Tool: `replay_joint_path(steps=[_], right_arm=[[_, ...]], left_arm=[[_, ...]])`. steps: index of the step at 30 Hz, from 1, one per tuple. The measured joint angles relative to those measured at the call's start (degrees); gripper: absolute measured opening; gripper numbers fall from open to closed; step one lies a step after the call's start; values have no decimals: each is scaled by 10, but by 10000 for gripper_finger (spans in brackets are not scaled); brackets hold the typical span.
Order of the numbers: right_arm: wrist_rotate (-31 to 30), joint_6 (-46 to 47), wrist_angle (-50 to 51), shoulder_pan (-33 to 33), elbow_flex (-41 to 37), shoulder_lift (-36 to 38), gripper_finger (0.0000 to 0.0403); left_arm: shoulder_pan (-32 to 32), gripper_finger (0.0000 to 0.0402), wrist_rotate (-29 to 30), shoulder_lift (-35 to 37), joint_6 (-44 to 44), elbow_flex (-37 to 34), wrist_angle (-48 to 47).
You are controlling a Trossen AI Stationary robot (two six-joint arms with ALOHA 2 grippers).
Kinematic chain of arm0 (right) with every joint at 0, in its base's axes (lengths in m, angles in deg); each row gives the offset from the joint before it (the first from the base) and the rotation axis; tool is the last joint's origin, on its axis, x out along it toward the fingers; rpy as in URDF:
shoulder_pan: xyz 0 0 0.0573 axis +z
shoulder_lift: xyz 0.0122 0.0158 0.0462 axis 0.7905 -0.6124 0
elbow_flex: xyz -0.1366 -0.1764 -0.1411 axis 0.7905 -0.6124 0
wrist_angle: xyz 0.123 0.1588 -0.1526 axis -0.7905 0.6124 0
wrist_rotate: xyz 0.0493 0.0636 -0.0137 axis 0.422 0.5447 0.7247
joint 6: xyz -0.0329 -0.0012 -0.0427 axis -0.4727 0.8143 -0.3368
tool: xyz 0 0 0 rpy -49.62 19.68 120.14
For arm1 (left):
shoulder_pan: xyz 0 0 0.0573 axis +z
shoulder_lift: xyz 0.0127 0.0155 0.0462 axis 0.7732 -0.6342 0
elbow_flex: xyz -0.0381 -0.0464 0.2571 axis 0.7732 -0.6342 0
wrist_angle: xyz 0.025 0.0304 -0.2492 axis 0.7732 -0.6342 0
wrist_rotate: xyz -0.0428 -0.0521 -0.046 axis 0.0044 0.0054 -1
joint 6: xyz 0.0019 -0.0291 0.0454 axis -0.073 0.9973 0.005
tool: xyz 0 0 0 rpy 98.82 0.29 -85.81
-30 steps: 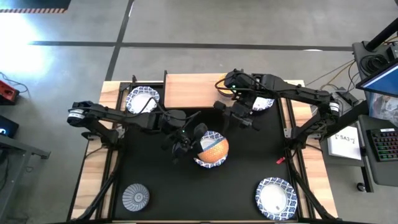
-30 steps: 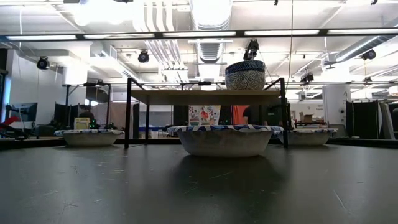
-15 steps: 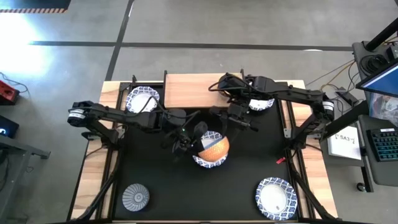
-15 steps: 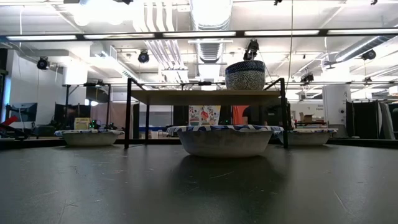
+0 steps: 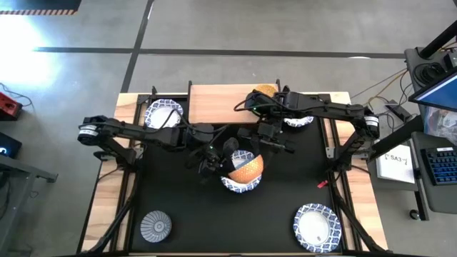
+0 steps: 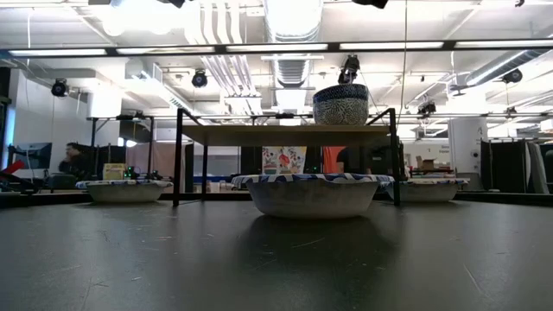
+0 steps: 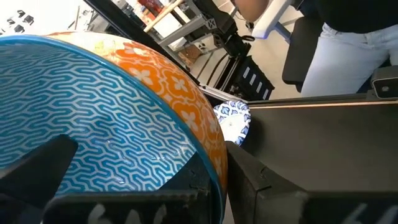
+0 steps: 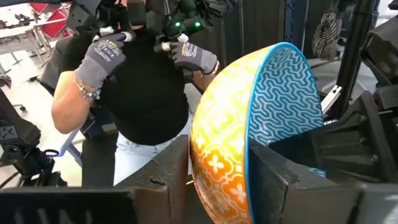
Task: Place and stack bowls onto a shelf
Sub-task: Stack the light blue bowl on top of the yellow bowl on the shelf
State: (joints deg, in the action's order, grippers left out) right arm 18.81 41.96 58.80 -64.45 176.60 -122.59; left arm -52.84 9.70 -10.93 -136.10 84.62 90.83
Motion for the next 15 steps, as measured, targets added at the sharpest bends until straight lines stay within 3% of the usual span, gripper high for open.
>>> replay_joint_path(steps=[9,15], right_arm=[[11,5,2,11,0,0,46],[10,11,9,22,0,1,31]], left_arm=[[1,19,-1,-1,1,0,-1],[1,52,5,-1,1,0,4]])
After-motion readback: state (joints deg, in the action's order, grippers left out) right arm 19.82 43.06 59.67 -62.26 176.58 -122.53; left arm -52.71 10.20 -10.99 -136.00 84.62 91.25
